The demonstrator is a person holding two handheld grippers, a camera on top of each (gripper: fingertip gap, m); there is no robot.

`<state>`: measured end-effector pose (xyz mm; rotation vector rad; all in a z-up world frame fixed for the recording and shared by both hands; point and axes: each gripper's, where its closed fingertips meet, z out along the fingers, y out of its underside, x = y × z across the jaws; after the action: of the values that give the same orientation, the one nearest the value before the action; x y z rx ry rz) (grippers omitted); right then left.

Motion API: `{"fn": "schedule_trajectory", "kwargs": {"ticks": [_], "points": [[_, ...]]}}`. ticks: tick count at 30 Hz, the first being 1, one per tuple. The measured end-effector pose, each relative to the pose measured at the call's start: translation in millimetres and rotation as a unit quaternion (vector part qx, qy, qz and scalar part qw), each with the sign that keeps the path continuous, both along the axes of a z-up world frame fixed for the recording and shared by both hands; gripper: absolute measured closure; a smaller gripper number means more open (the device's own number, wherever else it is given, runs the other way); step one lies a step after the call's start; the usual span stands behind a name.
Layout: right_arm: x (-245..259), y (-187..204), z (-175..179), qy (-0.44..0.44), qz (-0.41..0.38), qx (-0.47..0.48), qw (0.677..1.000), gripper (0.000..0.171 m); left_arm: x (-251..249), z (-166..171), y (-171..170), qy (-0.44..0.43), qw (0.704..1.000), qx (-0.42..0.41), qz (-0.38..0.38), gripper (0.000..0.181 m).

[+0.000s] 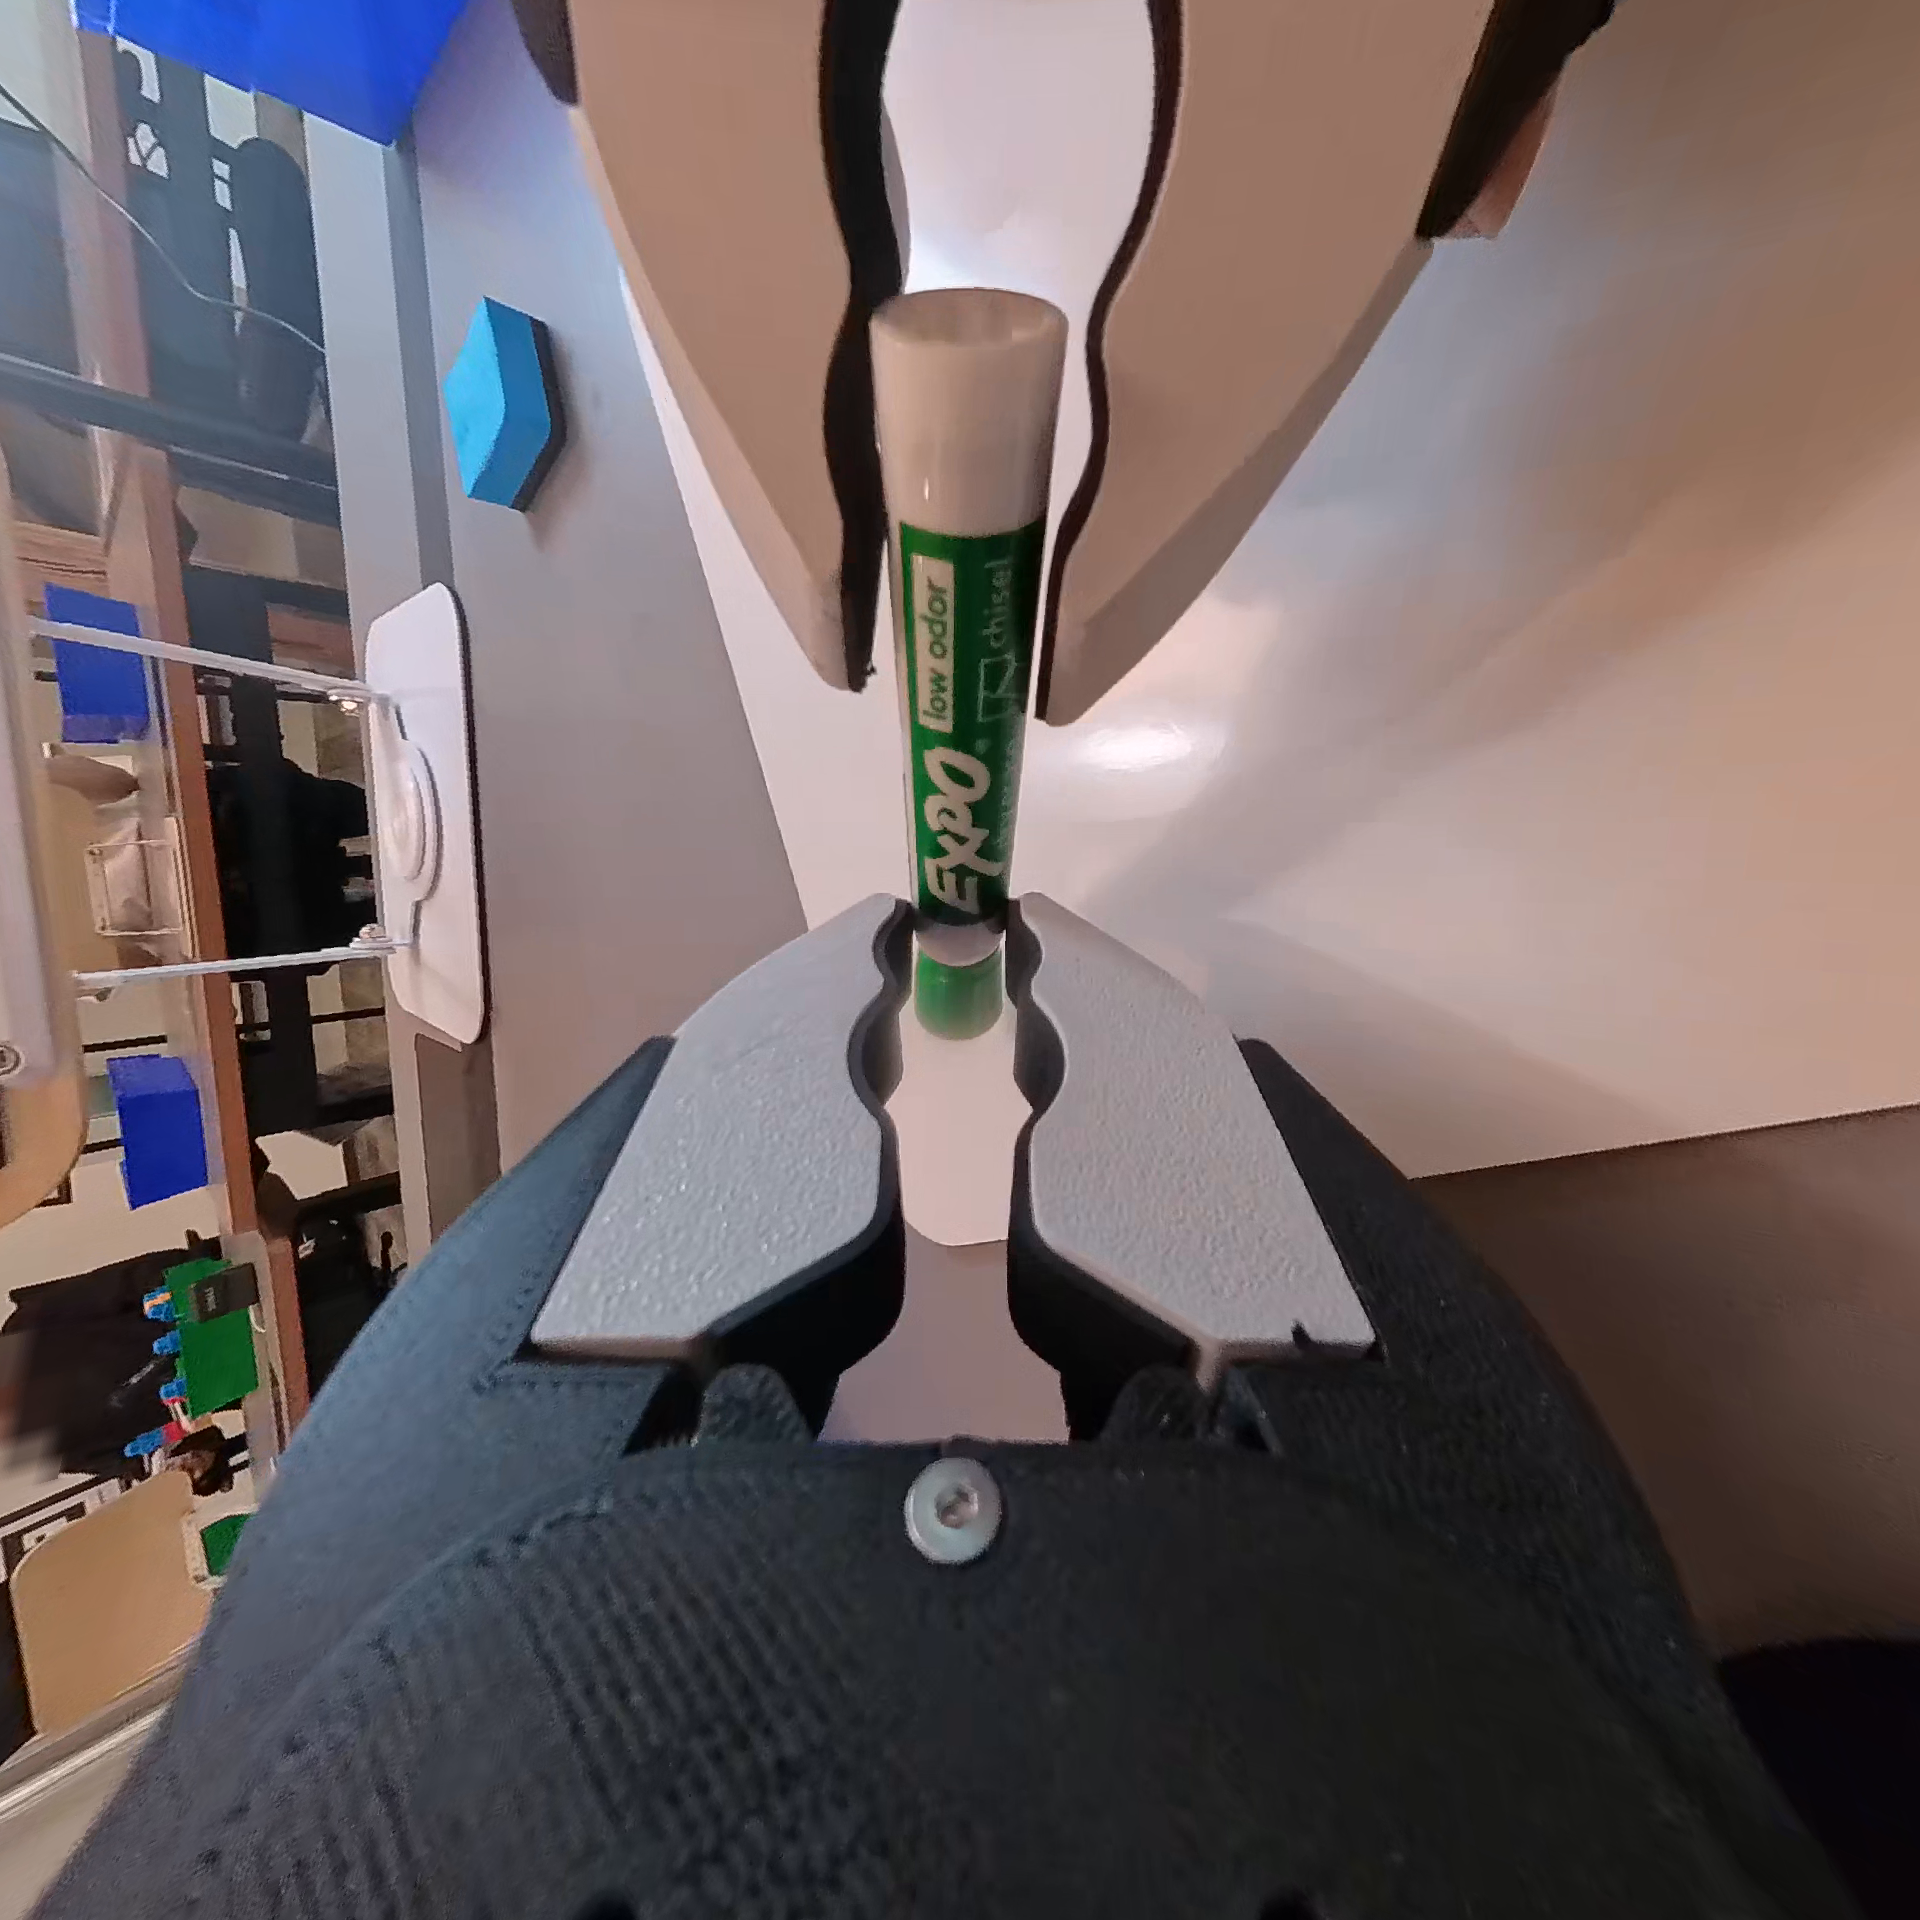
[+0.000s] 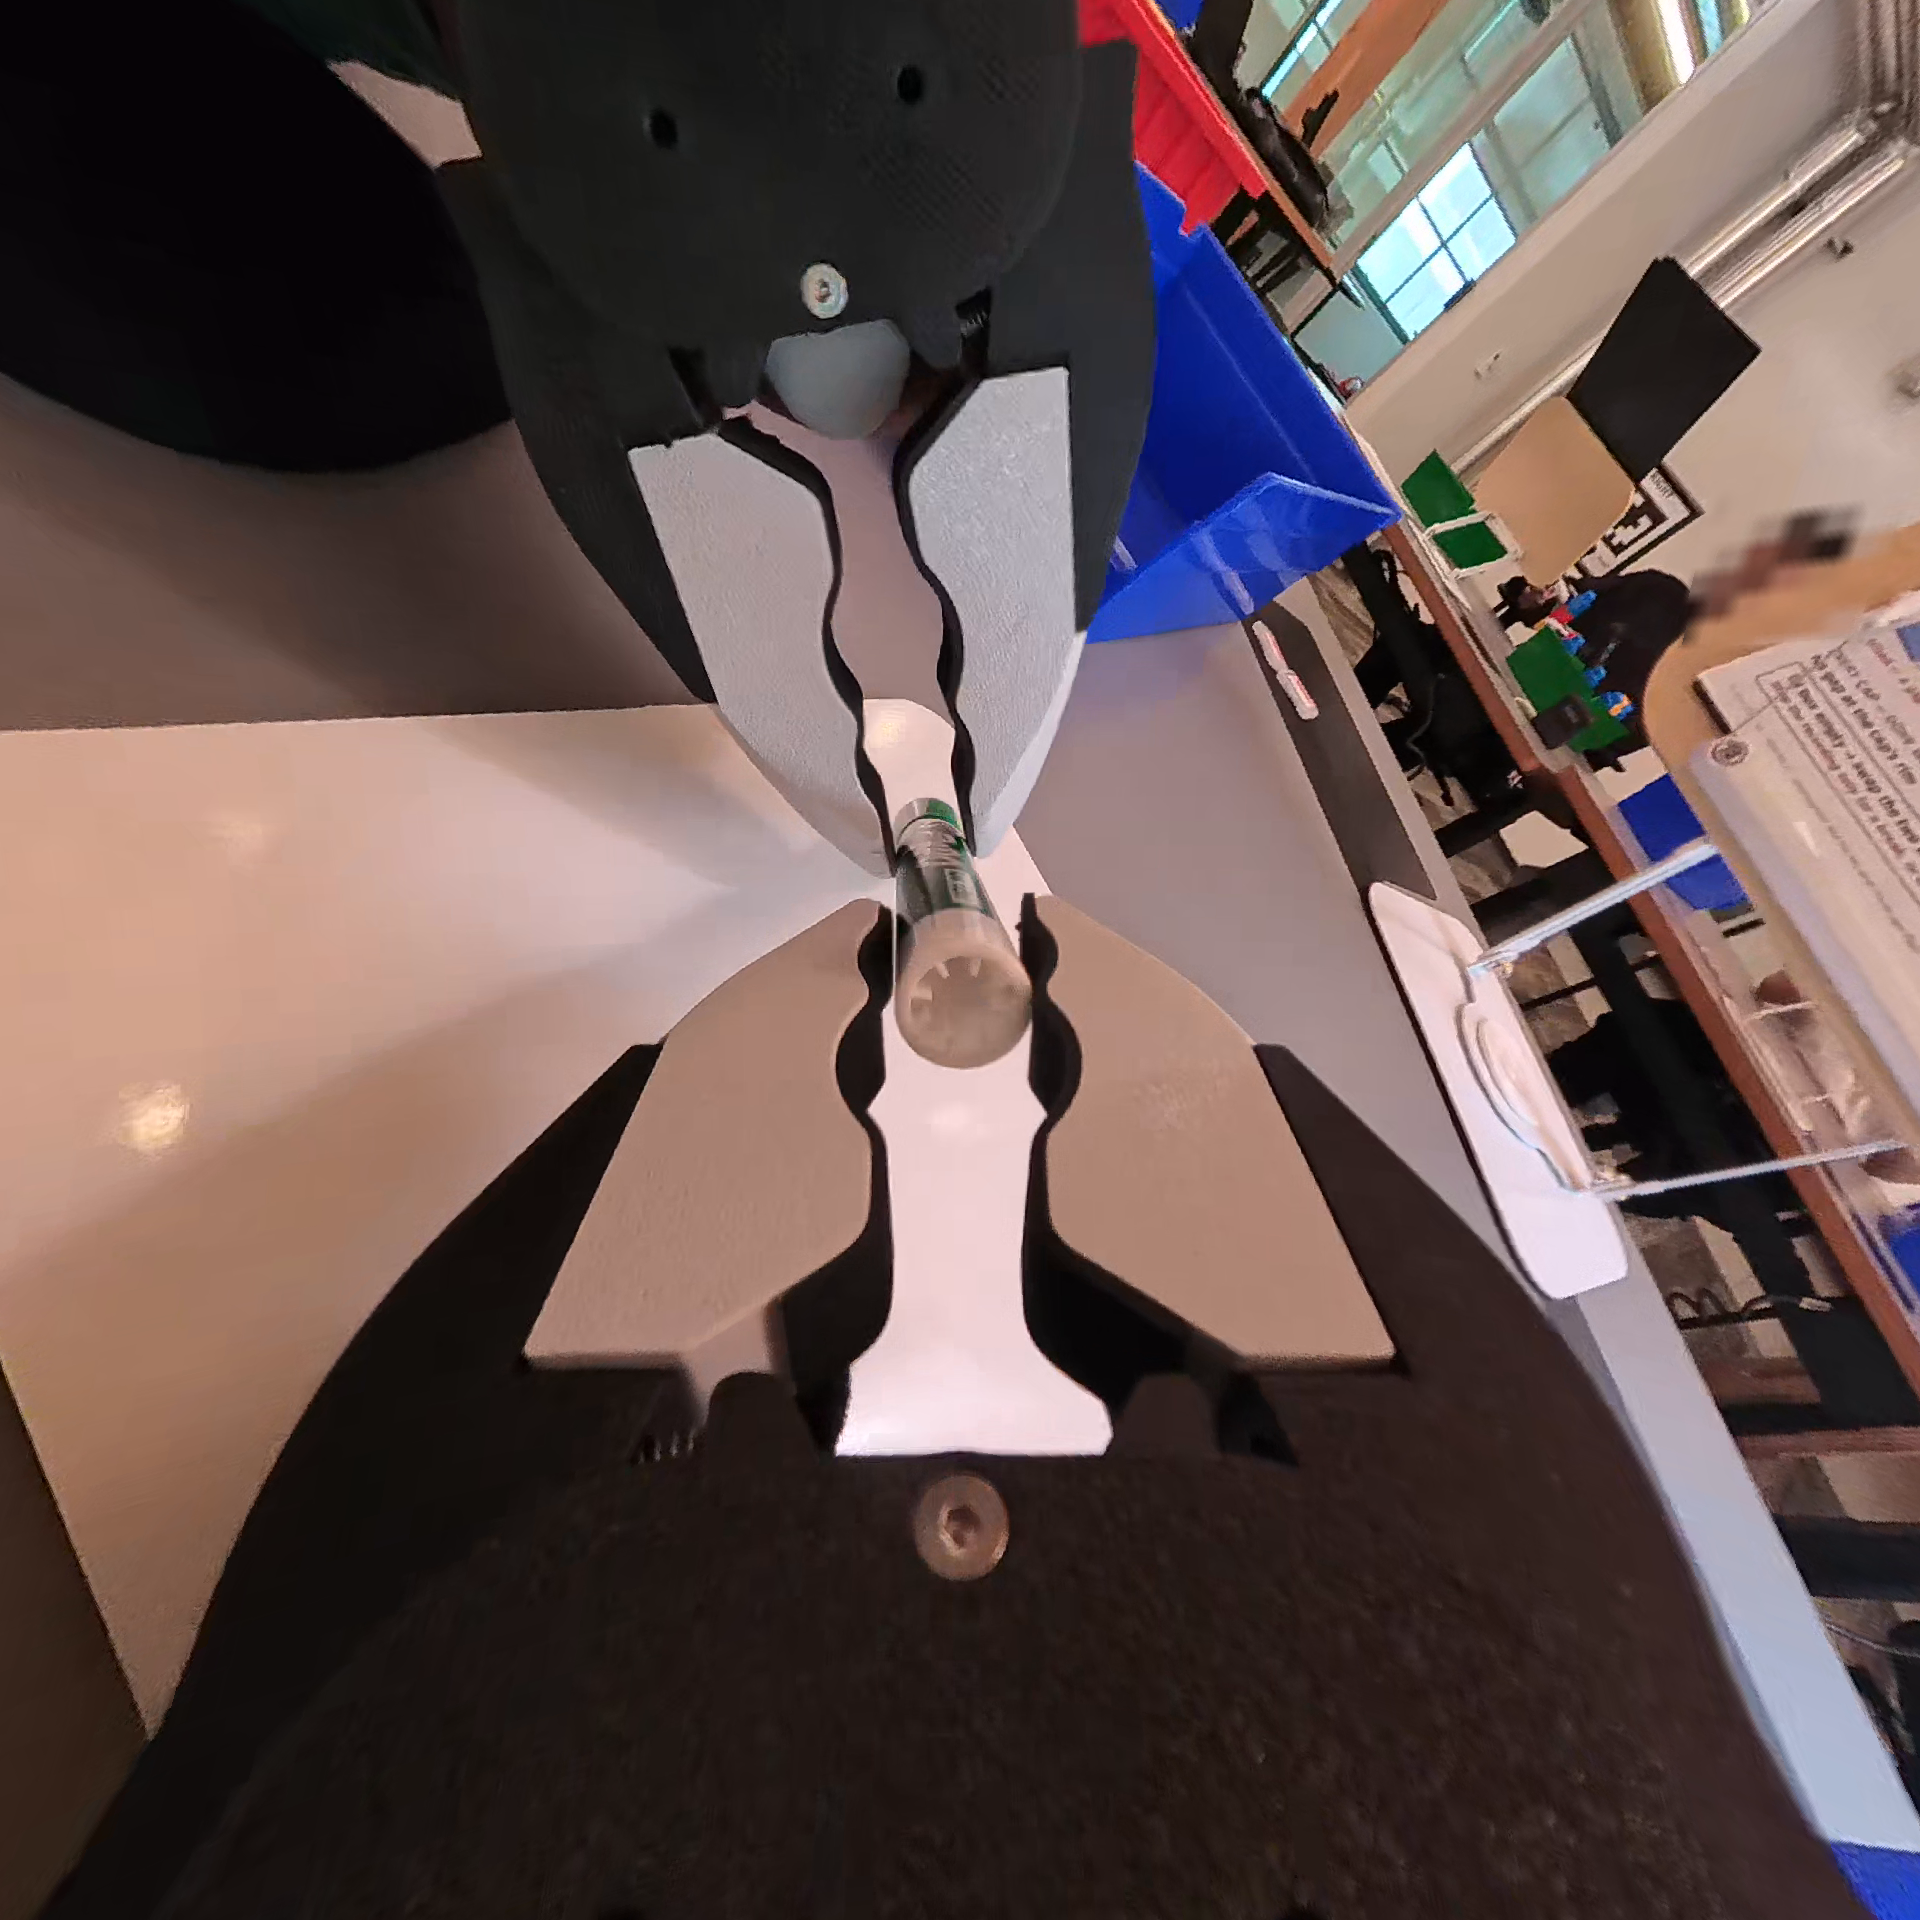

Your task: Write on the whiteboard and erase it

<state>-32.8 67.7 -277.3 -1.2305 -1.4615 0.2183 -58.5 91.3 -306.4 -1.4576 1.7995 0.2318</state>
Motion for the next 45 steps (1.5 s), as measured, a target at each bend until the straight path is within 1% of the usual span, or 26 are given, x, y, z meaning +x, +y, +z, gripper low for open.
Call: {"fn": "schedule_trajectory", "kwargs": {"ticks": [4,6,8,9,10,12,13,14,16,18,20,25,32,34,38,43,45], "points": [[-1.9,-5.4,0.7,-0.009,0.007,0.024,1.0,0.15,0.0,-0.8,-2.5,0.008,1.0,0.003,-0.002,0.164],[-1.6,-7.8,1.6,-0.01,0.009,0.017,1.0,0.151,1.6,2.1,-3.4,-0.004,1.0,0.005,-0.01,0.164],[2.2,-5.8,9.2,0.017,0.006,-0.008,1.0,0.151,4.7,12.5,-1.9,-0.056,0.998,0.002,-0.02,0.164],[5.7,-3.4,15.2,0.042,0.004,-0.031,0.999,0.151,4.8,18.3,-1.0,-0.086,0.996,-0.01,-0.022,0.159],[10.1,-0.7,22.5,0.073,0.003,-0.06,0.996,0.151,5.5,23.6,-1.2,-0.119,0.992,-0.031,-0.029,0.15],[19.0,1.3,40.3,0.147,0.021,-0.121,0.981,0.151,8.3,36.5,-3.5,-0.206,0.973,-0.093,-0.044,0.142],[23.4,1.8,48.9,0.183,0.033,-0.154,0.97,0.151,10.5,44.5,-6.4,-0.254,0.956,-0.132,-0.055,0.139],[27.0,2.1,55.5,0.212,0.044,-0.185,0.959,0.151,12.6,54.0,-10.3,-0.3,0.936,-0.168,-0.069,0.139],[32.3,1.4,64.6,0.259,0.067,-0.233,0.935,0.151,13.1,71.3,-13.9,-0.37,0.901,-0.211,-0.088,0.144],[35.1,-0.1,69.5,0.287,0.084,-0.265,0.917,0.151,12.6,78.8,-17.1,-0.398,0.88,-0.24,-0.099,0.15],[36.5,-1.8,72.7,0.304,0.097,-0.287,0.904,0.151,13.1,81.5,-19.8,-0.409,0.87,-0.254,-0.105,0.154],[38.7,-1.5,75.0,0.324,0.108,-0.32,0.884,0.151,13.3,84.7,-22.3,-0.422,0.859,-0.265,-0.111,0.161],[37.2,-5.5,74.8,0.321,0.125,-0.338,0.876,0.151,10.8,86.3,-29.8,-0.41,0.855,-0.292,-0.127,0.163],[36.6,-7.9,73.0,0.304,0.128,-0.333,0.883,0.151,9.6,84.8,-31.5,-0.403,0.854,-0.3,-0.132,0.163],[33.6,-12.3,61.5,0.252,0.12,-0.298,0.913,0.151,5.5,75.0,-32.6,-0.375,0.86,-0.316,-0.142,0.163],[30.8,-14.2,38.7,0.179,0.104,-0.262,0.943,0.151,0.2,60.8,-34.3,-0.339,0.867,-0.336,-0.143,0.163],[29.2,-14.6,33.5,0.16,0.095,-0.249,0.951,0.145,-0.4,57.7,-34.3,-0.335,0.868,-0.338,-0.139,0.163]]}}
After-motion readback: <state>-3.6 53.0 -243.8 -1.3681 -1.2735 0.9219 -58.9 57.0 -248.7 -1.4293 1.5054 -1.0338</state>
